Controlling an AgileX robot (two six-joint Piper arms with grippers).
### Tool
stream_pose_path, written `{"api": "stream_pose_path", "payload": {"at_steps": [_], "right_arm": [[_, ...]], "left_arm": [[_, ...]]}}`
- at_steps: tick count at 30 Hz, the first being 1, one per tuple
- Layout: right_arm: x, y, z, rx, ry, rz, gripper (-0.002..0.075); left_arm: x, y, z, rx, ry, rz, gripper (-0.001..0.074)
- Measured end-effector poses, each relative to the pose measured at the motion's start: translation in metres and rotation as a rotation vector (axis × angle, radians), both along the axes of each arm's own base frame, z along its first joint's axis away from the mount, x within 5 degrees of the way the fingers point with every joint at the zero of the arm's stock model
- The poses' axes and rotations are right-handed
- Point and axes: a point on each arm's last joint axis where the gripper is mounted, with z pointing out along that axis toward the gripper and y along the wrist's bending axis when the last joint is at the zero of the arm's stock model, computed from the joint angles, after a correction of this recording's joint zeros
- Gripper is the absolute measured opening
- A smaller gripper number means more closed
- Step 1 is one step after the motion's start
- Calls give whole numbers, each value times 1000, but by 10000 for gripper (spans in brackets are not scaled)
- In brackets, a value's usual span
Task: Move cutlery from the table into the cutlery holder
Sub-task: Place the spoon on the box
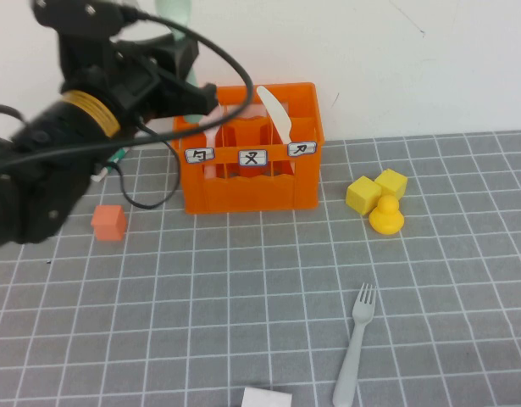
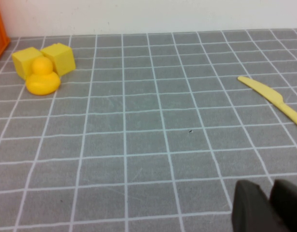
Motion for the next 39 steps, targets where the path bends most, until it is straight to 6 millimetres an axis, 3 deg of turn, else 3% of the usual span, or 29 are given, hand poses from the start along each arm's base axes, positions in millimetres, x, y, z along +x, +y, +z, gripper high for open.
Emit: {"api": "stream_pose_path", "payload": {"at_steps": [5,9,18,22,29,32,35,39], "right_arm": [[0,0,0,0,0,0,90],[0,0,0,0,0,0,90],[0,0,0,0,0,0,90],[0,0,0,0,0,0,90],[0,0,0,0,0,0,90],[0,0,0,0,0,0,90],[0,0,0,0,0,0,90],[0,0,0,0,0,0,90]], "left_arm": [[27,3,-31,-37,-45,9,71],[46,17,-55,-97,-68,59,39],[69,21,-82,-128,-67,62,42],[80,16,-82,-105,-55,43,84],[89,15,-86,-55,18,56,276],[89,14,-86,-55,32,46,307],[83,11,-78,-38,50,-4,291],[66,7,-51,20,89,-90,122]]}}
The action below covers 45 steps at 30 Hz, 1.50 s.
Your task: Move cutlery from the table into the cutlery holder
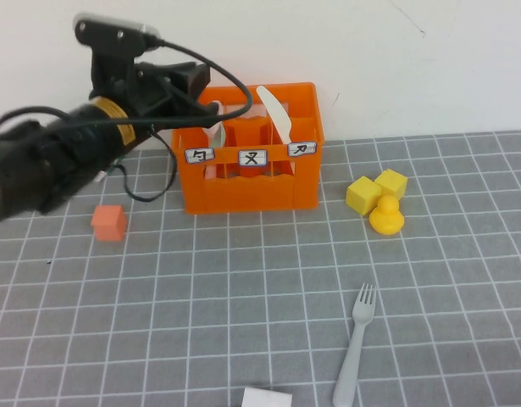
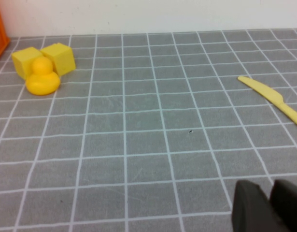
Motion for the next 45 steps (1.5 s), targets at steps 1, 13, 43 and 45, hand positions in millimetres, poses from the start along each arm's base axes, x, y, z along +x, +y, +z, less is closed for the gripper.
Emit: {"api": "stream_pose_path", "payload": {"at_steps": [1,13,43,45], "right_arm": [[0,0,0,0,0,0,90],[0,0,0,0,0,0,90],[0,0,0,0,0,0,90],[0,0,0,0,0,0,90]], "left_arm": [[-8,-1,10,41,0,-40,74],[-71,-21,38,213,185,-465,1],[-255,64,57,-22,41,70,0],[-270,73,52,-86,23,134,0]]}}
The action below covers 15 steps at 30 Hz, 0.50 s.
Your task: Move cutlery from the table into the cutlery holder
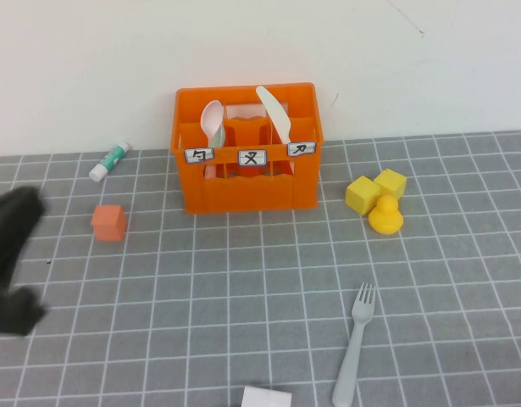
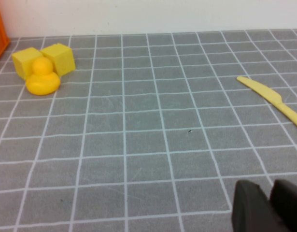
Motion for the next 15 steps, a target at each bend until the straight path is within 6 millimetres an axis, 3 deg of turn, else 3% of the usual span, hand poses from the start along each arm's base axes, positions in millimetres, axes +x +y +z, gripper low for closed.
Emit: {"api": "stream_pose_path", "payload": {"at_steps": [6,10,15], "right_arm": [[0,0,0,0,0,0,90],[0,0,0,0,0,0,90],[0,0,0,0,0,0,90]], "left_arm": [[-34,25,-23,-124,-71,167,0],[-47,37,-50,-240,-62,261,0],[-60,48,-69,-318,-100,337,0]]}}
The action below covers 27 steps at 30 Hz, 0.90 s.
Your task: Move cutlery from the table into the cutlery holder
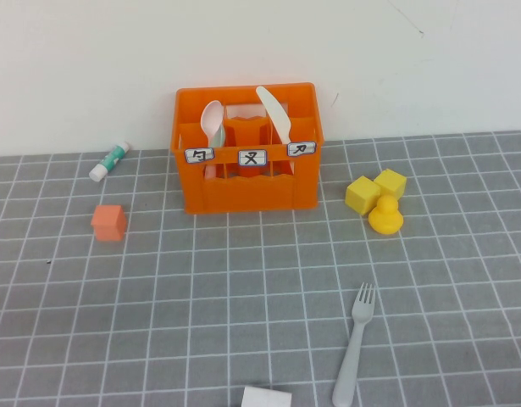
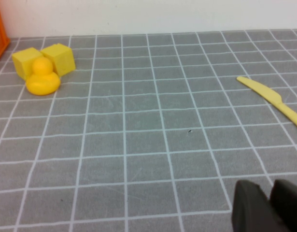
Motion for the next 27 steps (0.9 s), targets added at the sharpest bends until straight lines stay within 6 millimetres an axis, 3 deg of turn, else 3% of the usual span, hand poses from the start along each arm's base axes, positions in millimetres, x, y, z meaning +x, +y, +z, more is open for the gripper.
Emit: {"api": "stream_pose_path", "payload": {"at_steps": [11,18,27], "right_arm": [[0,0,0,0,0,0,90],[0,0,0,-7,0,2,90],[0,0,0,-8,0,3,90]], "left_arm": [[-13,14,-13,223,59,131,0],[-19,23,-19,226,108,217,0],[-15,20,-46,255,228,175,0]]}}
